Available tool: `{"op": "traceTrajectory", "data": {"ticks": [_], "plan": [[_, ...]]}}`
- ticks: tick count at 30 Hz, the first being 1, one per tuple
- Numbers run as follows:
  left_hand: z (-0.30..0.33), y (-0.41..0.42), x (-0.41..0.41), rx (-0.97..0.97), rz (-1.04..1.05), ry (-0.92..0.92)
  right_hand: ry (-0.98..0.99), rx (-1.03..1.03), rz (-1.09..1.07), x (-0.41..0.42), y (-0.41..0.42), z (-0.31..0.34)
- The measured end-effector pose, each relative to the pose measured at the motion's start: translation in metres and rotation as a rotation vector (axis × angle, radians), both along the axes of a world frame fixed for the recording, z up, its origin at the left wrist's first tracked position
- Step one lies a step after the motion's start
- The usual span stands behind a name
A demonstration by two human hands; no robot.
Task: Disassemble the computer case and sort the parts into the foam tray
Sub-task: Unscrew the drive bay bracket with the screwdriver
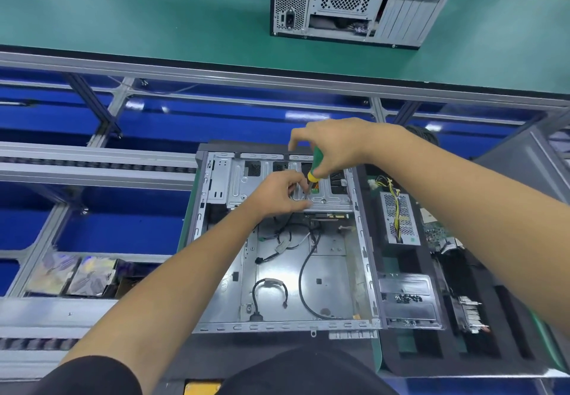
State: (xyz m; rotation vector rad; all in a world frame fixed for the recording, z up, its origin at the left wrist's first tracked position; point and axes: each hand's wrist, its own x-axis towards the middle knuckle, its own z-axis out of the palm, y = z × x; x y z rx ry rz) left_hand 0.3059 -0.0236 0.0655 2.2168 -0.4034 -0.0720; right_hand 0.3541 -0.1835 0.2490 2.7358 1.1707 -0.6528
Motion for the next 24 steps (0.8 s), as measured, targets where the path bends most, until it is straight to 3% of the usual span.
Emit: {"op": "traceTrajectory", "data": {"ticks": [2, 4, 10, 15, 20, 24], "plan": [[0.000, 0.000, 0.000, -0.001, -0.006, 0.009, -0.192, -0.110, 0.027, 0.003, -0.001, 0.001], [-0.001, 0.000, 0.000, -0.002, -0.003, 0.016, -0.253, -0.091, 0.041, 0.004, -0.003, -0.002], [-0.003, -0.001, 0.001, -0.020, 0.003, 0.007, 0.047, 0.124, -0.032, 0.005, -0.012, -0.008], [-0.003, -0.001, 0.001, -0.035, 0.000, 0.020, 0.015, 0.280, -0.070, 0.009, -0.021, -0.021], [0.003, 0.006, 0.003, -0.088, -0.033, 0.095, 0.222, 0.451, -0.181, 0.004, -0.015, -0.021], [0.017, 0.014, 0.017, 0.070, -0.176, 0.180, 0.269, 0.425, -0.160, -0.002, -0.014, -0.019]]}}
